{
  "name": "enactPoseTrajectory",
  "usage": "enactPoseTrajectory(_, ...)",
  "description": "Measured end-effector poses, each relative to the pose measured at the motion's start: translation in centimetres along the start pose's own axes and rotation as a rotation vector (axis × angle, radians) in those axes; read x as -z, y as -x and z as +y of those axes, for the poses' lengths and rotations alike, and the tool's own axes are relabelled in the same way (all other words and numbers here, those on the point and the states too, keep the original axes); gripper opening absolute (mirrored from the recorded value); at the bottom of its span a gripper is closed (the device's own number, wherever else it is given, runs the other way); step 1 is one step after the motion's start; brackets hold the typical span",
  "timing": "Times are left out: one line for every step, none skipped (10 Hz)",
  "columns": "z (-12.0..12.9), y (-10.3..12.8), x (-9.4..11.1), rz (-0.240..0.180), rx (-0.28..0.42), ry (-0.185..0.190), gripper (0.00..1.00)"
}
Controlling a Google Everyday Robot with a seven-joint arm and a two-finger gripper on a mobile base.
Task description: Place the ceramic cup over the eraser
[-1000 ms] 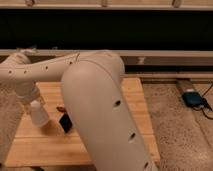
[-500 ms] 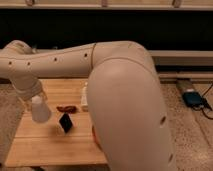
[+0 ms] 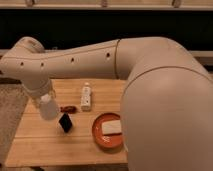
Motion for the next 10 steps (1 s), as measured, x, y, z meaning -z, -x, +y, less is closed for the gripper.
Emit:
enactPoseTrajectory(-0.5,-0.1,-0.1,-0.003,-0.015,-0.004,0.0)
enactPoseTrajectory(-1.4,-0.3,-0.2,-0.002,-0.039,-0.009,0.0)
enactPoseTrajectory(-2.4,-0.6,-0.6,0.005,-0.064,-0.015,0.0)
enactPoseTrajectory(-3.2,-0.9,-1.3,0.017,-0.085,-0.019,0.0)
enactPoseTrajectory(-3.6,-1.2,-2.1,0.03,-0.096,-0.022,0.0)
enactPoseTrajectory(-3.6,-1.4,-2.3,0.037,-0.099,-0.021,0.0)
enactPoseTrajectory(-3.7,-1.7,-2.7,0.049,-0.101,-0.024,0.0)
enactPoseTrajectory(-3.7,-2.1,-3.0,0.064,-0.102,-0.024,0.0)
enactPoseTrajectory(-3.7,-2.4,-3.2,0.074,-0.102,-0.025,0.0)
enactPoseTrajectory(-3.6,-2.7,-3.4,0.082,-0.101,-0.022,0.0)
